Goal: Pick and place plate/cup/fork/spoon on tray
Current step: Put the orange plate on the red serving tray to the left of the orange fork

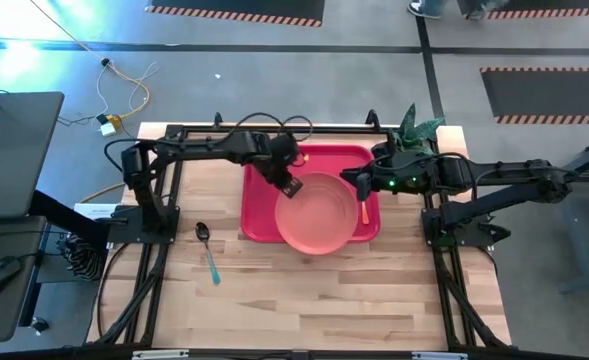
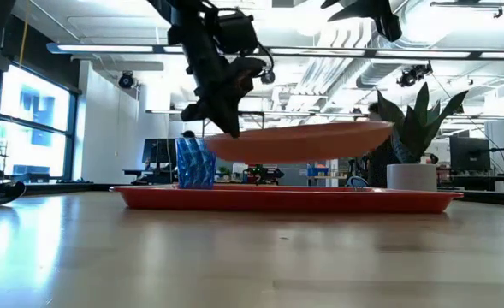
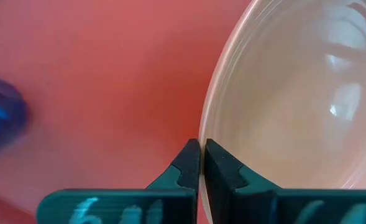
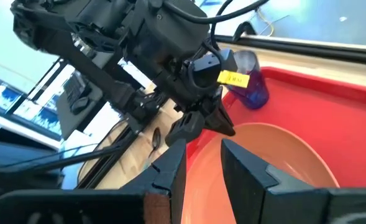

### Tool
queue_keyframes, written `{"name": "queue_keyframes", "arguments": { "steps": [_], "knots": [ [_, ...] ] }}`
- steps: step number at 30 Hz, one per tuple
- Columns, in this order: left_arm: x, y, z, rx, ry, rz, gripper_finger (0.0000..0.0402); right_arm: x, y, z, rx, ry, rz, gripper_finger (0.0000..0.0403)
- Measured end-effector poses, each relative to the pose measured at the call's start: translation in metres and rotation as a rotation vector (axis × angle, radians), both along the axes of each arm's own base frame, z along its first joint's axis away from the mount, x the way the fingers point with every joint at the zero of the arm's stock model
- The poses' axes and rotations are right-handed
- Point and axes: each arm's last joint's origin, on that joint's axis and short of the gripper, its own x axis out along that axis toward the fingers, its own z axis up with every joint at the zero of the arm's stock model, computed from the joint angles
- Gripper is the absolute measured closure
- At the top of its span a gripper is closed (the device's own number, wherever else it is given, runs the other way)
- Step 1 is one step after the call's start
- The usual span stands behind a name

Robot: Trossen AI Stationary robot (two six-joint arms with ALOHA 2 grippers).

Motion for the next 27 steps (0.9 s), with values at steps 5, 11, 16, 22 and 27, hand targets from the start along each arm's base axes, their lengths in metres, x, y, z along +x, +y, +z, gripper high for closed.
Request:
{"name": "queue_keyframes", "arguments": {
  "steps": [5,11,16,22,27],
  "knots": [
    [-0.004,0.013,0.000,0.046,0.010,-0.018,0.0401,0.000,-0.001,0.000,0.005,-0.006,-0.040,0.0311],
    [-0.005,0.016,0.000,0.092,0.013,-0.058,0.0401,-0.001,-0.002,0.000,-0.014,-0.007,-0.085,0.0311],
    [-0.005,0.017,0.000,0.108,0.022,-0.043,0.0401,-0.001,-0.003,0.000,-0.025,-0.008,-0.111,0.0311],
    [-0.006,0.018,0.000,0.092,0.023,0.019,0.0401,-0.002,-0.007,0.000,-0.067,0.000,-0.175,0.0311],
    [-0.006,0.018,0.000,0.051,0.023,0.109,0.0401,-0.002,-0.017,0.001,-0.074,-0.007,-0.223,0.0311]
  ]
}}
